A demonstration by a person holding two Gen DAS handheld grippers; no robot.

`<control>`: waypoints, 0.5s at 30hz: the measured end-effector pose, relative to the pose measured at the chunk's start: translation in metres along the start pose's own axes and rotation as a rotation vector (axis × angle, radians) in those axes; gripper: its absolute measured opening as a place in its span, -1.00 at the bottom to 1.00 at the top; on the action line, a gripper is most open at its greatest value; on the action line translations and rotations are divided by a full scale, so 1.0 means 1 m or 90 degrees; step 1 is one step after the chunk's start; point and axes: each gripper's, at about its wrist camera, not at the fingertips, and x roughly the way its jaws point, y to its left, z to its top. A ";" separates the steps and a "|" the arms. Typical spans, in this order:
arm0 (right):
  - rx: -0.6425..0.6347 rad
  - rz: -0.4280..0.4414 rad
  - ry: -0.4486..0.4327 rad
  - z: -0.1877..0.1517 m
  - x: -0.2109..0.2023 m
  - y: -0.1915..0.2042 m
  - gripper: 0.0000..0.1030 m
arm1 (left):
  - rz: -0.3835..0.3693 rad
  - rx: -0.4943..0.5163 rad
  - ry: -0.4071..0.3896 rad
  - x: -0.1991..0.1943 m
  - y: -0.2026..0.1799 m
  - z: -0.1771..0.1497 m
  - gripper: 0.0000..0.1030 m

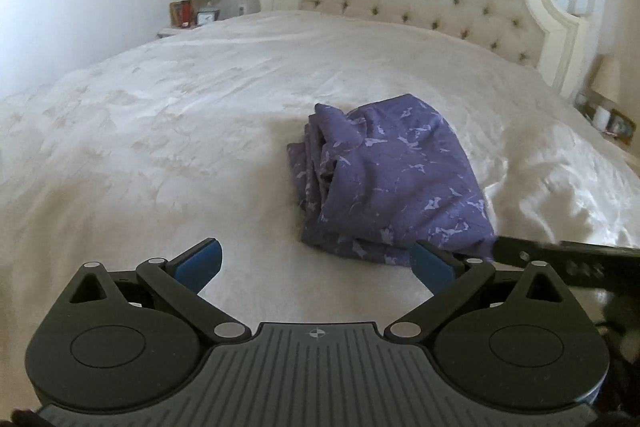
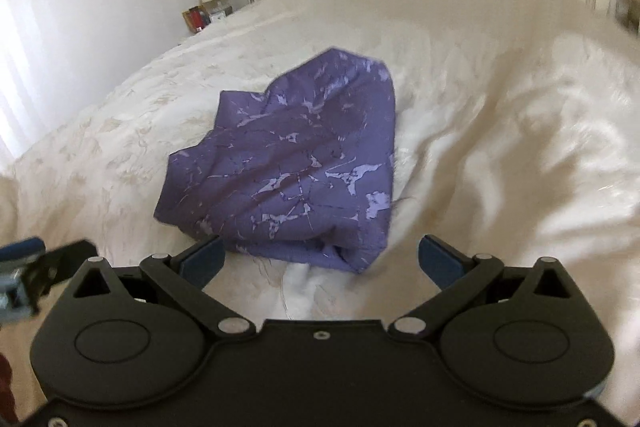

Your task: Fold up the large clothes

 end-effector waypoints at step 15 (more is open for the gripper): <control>0.009 -0.057 -0.003 -0.026 -0.051 0.002 0.99 | 0.055 0.035 0.017 -0.013 -0.022 -0.014 0.98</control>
